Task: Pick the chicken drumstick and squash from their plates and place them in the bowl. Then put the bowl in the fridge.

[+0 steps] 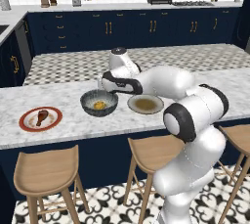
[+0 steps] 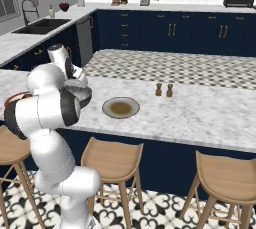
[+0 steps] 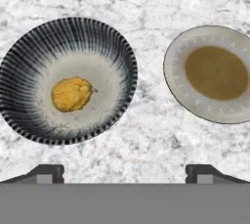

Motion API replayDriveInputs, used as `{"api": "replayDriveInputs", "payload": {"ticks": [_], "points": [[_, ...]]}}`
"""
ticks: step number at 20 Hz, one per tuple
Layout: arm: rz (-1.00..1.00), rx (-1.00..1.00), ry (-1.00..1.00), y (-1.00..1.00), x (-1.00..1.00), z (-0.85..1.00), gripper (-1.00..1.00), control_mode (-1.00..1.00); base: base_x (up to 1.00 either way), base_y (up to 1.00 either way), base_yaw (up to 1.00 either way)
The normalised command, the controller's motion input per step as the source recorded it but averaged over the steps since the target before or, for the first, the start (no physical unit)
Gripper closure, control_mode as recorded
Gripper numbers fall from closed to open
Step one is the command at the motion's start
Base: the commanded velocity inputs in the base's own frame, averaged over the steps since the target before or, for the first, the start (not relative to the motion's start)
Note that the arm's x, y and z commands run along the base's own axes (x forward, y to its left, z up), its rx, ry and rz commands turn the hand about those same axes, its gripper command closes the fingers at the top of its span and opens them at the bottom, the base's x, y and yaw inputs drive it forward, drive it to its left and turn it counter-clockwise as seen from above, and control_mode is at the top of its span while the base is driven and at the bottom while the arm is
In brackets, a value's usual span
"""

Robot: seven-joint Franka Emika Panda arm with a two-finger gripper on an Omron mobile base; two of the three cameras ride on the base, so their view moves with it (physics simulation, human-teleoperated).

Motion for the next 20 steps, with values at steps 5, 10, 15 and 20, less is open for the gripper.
{"api": "replayDriveInputs", "payload": {"ticks": [5,10,15,20], "points": [[-0.02,0.06,-0.05,-0.9,-0.72,0.66,-1.0,-1.0,0.0,0.0,0.0],[0.0,0.0,-0.02,-0.76,-0.98,0.61,-1.0,-1.0,0.0,0.0,0.0],[0.0,0.0,0.0,-0.44,-1.0,0.61,-1.0,-1.0,0.0,0.0,0.0],[0.0,-0.07,0.03,-0.16,-1.0,0.6,-1.0,-1.0,0.0,0.0,0.0]]}}
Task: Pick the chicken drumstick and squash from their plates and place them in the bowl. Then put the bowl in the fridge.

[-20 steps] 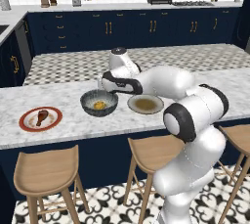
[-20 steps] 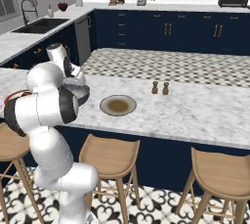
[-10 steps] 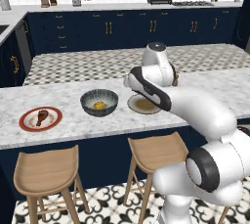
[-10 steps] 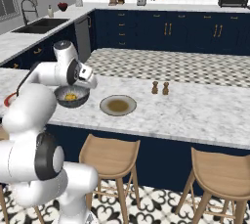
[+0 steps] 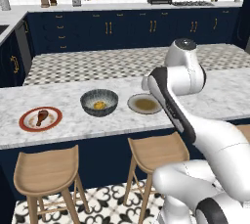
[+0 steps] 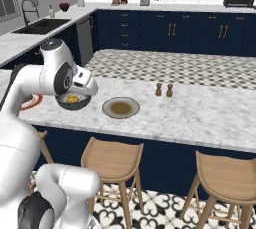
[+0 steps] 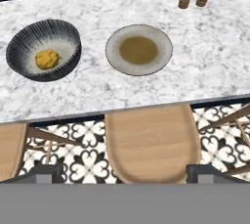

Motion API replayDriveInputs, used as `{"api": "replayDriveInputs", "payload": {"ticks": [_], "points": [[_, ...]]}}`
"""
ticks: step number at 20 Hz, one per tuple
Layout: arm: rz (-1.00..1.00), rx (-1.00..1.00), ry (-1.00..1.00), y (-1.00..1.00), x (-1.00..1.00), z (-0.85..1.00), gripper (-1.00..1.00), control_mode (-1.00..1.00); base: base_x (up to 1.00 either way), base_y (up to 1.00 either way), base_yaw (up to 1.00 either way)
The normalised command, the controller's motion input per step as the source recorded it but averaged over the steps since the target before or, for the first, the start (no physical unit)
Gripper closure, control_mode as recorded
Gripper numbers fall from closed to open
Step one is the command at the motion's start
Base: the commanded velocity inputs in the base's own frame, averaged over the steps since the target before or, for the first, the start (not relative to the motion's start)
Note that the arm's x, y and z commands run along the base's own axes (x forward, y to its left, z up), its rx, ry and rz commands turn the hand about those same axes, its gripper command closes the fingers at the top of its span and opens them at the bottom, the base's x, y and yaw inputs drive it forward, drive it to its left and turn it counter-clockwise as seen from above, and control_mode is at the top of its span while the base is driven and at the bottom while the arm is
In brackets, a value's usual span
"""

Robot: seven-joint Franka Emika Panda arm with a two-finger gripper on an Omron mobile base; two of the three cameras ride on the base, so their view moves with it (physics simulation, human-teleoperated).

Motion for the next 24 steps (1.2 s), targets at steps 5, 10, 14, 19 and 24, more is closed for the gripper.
{"api": "replayDriveInputs", "payload": {"ticks": [5,10,14,19,24], "points": [[-0.01,-0.04,-0.02,-0.35,-0.89,-0.11,-1.0,-1.0,0.0,0.0,0.0],[0.0,0.1,0.05,-0.26,-0.13,-0.33,-1.0,-1.0,0.0,0.0,0.0],[0.0,0.0,0.0,0.0,0.0,0.0,-1.0,-1.0,0.0,0.0,0.0],[0.0,0.0,0.0,0.13,0.0,0.0,-1.0,1.0,0.0,0.14,0.0],[0.0,0.0,0.0,0.0,0.0,0.0,-1.0,1.0,0.0,0.99,-0.01]]}}
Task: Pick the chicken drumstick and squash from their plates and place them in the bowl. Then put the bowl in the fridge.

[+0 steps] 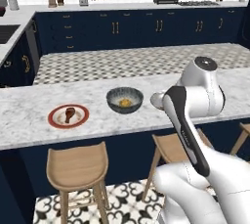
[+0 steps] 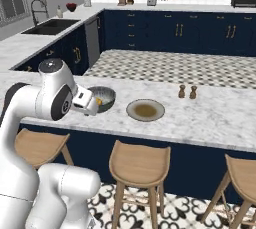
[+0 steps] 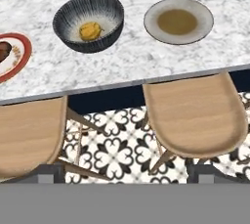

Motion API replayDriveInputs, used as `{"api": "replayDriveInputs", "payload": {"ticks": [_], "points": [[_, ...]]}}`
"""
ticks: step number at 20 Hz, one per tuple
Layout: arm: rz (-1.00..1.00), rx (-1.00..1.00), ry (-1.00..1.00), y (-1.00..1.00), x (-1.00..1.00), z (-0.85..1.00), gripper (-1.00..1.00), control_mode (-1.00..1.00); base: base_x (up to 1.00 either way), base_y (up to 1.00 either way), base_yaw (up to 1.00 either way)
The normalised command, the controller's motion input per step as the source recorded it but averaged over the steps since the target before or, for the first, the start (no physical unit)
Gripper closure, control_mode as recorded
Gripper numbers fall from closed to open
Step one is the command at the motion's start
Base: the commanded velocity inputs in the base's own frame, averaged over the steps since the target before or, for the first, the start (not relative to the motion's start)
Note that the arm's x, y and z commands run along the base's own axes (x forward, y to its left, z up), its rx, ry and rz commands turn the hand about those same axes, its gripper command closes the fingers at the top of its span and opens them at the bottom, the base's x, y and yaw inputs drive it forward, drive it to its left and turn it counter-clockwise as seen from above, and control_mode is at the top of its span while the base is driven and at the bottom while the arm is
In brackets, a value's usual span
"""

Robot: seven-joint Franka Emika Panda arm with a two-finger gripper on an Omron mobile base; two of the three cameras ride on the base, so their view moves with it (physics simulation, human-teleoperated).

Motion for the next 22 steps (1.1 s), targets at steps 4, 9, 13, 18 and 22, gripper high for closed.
{"api": "replayDriveInputs", "payload": {"ticks": [4,9,13,18,22], "points": [[0.0,0.0,0.0,0.0,0.0,0.0,-1.0,1.0,0.06,1.0,-0.01],[0.0,0.0,0.0,0.0,0.0,0.0,-1.0,1.0,0.25,0.89,0.0],[0.0,0.0,0.0,0.0,0.0,0.0,-1.0,1.0,0.54,0.13,0.0],[0.0,0.0,0.0,0.0,0.0,0.0,-1.0,1.0,0.77,0.0,0.0],[0.0,0.0,0.0,0.0,0.0,0.0,-1.0,1.0,0.62,0.05,0.0]]}}
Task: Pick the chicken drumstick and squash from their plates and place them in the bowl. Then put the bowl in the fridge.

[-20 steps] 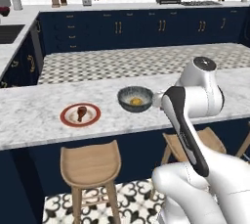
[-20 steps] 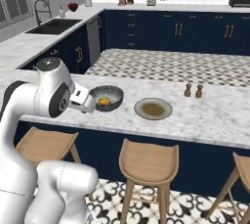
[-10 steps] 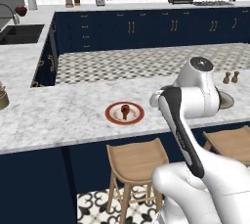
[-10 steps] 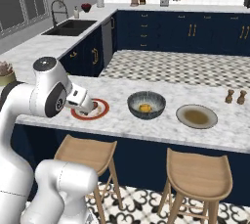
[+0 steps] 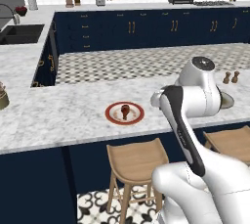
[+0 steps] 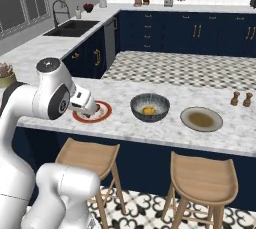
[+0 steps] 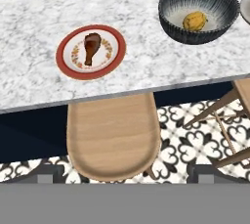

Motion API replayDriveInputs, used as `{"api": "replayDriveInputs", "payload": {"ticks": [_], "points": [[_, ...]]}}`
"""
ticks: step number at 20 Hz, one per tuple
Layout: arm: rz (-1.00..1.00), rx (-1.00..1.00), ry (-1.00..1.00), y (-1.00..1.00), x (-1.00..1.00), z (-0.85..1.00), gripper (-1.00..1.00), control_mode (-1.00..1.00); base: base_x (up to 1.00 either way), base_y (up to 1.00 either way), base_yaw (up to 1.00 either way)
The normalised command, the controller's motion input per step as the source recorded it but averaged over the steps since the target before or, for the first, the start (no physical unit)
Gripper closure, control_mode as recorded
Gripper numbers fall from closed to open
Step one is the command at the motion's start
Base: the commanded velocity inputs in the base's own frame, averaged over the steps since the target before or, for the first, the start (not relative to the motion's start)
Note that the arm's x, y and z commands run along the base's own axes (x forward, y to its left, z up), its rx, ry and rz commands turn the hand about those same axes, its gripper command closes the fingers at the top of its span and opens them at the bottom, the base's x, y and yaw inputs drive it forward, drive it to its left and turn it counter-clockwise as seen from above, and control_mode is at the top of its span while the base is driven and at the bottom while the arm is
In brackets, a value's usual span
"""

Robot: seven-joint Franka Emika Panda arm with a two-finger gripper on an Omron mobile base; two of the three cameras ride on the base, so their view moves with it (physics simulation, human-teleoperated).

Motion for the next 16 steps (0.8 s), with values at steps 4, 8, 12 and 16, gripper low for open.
{"api": "replayDriveInputs", "payload": {"ticks": [4,8,12,16], "points": [[0.0,0.0,0.0,0.31,0.62,0.0,-1.0,-1.0,0.0,0.0,0.0],[0.0,0.0,0.04,0.54,1.0,0.0,-1.0,-1.0,0.0,0.0,0.0],[0.0,0.0,0.11,0.54,1.0,-0.26,-1.0,-1.0,0.0,0.0,0.0],[-0.01,0.0,0.02,0.42,0.97,-0.26,-1.0,-1.0,0.0,0.0,0.0]]}}
